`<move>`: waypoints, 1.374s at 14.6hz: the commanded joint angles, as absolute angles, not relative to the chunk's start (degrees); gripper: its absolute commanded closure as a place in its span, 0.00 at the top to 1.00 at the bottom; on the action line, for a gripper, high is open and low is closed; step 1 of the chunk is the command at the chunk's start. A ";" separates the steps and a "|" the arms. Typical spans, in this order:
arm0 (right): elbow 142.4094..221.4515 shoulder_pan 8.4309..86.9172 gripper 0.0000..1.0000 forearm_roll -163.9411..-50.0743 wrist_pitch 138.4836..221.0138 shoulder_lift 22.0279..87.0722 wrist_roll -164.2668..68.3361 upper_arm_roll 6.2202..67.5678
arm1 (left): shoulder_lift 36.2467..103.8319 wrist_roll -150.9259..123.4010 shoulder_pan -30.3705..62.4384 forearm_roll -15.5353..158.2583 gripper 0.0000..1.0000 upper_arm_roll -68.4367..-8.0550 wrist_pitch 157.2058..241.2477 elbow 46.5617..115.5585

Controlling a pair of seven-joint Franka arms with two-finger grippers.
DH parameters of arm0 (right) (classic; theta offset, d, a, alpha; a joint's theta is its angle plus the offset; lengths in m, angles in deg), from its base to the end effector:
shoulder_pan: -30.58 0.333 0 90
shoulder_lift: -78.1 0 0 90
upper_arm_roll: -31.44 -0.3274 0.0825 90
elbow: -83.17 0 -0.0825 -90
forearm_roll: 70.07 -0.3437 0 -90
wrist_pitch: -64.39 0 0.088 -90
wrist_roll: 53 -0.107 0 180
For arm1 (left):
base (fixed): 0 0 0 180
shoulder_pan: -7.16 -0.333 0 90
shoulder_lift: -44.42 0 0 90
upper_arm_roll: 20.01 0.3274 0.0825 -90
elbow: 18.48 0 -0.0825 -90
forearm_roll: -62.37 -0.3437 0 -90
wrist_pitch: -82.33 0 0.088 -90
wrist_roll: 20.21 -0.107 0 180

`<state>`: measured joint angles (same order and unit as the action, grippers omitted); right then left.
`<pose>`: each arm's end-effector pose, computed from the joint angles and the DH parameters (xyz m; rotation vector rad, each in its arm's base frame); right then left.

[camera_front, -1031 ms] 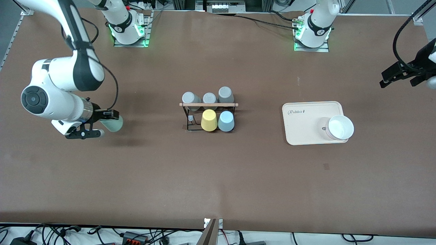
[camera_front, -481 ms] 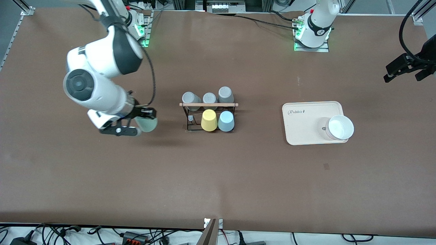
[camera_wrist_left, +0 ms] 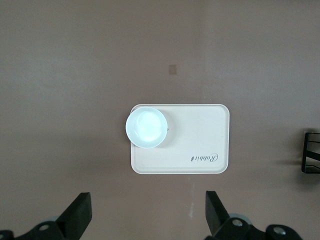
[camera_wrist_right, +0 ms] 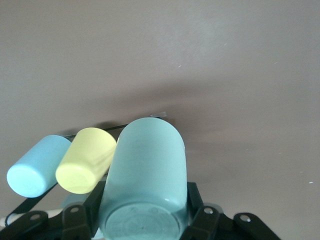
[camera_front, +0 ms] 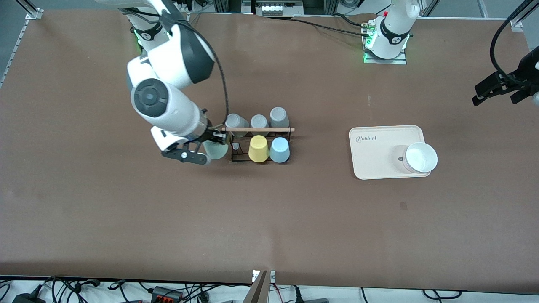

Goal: Hang scattered cups on rack with three cups
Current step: 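Carry the pale green cup with the right gripper to the rack, then set the green cup beside the yellow cup and open the right gripper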

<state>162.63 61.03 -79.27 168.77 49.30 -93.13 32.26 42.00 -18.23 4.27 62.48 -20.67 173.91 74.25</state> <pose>0.5690 0.3409 0.4390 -3.0324 0.3456 0.2134 0.5027 0.0192 0.6392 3.1379 0.1154 0.0348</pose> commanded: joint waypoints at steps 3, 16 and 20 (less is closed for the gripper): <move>159.37 63.80 0.25 -79.83 169.16 45.06 -95.36 32.94 | 42.66 -19.16 4.08 61.93 1.00 -20.62 174.09 73.02; 159.02 65.56 0.25 -80.27 169.42 40.05 -94.75 32.85 | 42.75 -19.16 4.08 61.93 1.00 -20.71 174.09 73.63; 159.11 65.56 0.25 -80.53 169.42 38.90 -94.75 32.85 | 42.75 -19.16 4.08 61.93 1.00 -20.62 174.09 73.72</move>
